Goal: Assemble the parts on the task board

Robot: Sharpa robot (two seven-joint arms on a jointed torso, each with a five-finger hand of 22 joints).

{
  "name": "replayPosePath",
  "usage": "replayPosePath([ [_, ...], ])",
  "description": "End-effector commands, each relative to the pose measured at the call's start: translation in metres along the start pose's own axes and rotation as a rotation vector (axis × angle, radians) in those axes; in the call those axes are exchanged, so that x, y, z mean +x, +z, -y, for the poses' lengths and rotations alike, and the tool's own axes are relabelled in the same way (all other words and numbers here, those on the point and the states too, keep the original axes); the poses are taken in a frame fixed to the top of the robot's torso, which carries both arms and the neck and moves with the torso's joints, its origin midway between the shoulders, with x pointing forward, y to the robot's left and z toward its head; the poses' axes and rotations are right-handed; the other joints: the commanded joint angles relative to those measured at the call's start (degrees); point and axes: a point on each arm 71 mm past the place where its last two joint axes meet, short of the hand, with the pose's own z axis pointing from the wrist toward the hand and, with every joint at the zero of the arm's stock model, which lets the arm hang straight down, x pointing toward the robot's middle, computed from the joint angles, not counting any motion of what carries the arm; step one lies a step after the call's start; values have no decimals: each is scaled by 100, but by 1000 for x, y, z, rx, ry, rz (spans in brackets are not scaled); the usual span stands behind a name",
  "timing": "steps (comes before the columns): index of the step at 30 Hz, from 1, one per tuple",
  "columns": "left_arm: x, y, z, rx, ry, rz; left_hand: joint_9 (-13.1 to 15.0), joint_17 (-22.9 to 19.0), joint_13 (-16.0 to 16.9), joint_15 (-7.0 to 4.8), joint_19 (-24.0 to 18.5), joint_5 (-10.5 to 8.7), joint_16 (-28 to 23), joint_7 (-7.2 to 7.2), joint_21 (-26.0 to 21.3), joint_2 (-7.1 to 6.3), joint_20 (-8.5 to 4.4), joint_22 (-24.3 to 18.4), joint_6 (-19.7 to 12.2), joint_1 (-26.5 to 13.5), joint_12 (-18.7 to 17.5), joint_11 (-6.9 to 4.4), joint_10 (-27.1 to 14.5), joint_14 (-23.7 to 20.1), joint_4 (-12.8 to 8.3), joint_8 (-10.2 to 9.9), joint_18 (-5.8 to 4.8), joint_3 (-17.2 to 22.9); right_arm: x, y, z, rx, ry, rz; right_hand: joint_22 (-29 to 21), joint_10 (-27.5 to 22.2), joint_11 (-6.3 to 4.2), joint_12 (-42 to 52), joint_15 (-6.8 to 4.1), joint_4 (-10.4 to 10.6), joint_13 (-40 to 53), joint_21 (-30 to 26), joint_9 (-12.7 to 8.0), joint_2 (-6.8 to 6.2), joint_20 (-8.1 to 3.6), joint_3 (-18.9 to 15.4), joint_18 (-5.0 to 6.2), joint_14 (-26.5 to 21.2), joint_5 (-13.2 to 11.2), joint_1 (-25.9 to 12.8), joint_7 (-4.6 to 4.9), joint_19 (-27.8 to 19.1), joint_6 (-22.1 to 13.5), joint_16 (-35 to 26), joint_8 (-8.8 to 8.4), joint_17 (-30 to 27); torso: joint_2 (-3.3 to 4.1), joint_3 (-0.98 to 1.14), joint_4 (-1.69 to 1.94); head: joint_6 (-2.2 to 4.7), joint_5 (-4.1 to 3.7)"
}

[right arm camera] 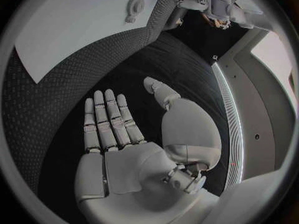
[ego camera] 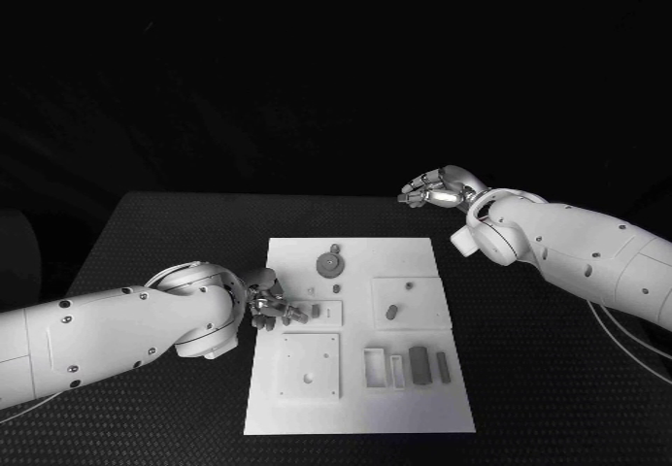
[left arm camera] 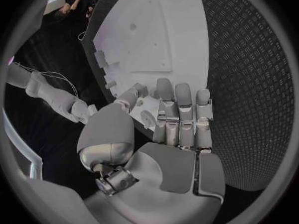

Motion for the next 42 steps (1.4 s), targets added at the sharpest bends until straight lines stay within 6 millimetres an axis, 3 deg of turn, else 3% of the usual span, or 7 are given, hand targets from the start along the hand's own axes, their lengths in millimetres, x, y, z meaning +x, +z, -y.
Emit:
replayPosePath([
  [1,2,1,2,2,14,-16,-11,6,9,-16,-47,31,-12,7,-15,68,-607,112,33,11,-34,-10,-19,-40,2,-30,4,-28,2,0,-1,-11,3,-10,10,45,2,-39,35,16,8,-28,-9,42,-23,-16,-102,-10,29,-30,111,-24,-31,-18,28,-7,3,-3,-1,-6,-2],
  [23,-3,8,2,-10,17,17,-36,2,17,-14,-66,8,-16,27,-17,396,-600,111,-17,181,-45,6,-53,-64,-70,-88,3,-53,2,0,-2,-13,3,-12,11,47,3,-42,35,18,8,-27,-12,40,-23,-15,-103,-10,31,-32,112,-24,-32,-18,31,-6,2,-6,1,-18,-9],
  [29,-3,9,2,-15,23,10,-36,2,18,-14,-68,11,-16,28,-17,423,-600,111,-20,202,-45,7,-55,-65,-84,-91,3,-57,3,0,-2,-13,3,-13,11,47,3,-42,35,19,8,-27,-12,40,-24,-15,-103,-10,31,-32,112,-24,-32,-18,31,-6,-1,-1,-3,-21,-10],
  [30,-3,10,1,-18,25,7,-34,2,20,-15,-68,-5,-15,29,-14,502,-602,112,-16,291,-45,4,-56,-67,-127,-90,3,-21,3,0,-2,-13,3,-12,11,47,3,-42,35,19,8,-27,-13,41,-24,-15,-103,-10,31,-32,112,-24,-32,-18,32,-6,-1,0,-3,-21,-10],
  [42,0,12,2,-19,36,-14,-30,0,27,-4,-74,-6,-15,33,-10,588,-582,110,-9,520,-45,11,-62,-72,-318,-95,3,-43,3,1,-2,-13,4,-14,12,48,3,-43,36,21,8,-27,-14,42,-23,-15,-104,-10,31,-34,112,-24,-32,-18,33,-6,1,0,-6,-30,-18],
])
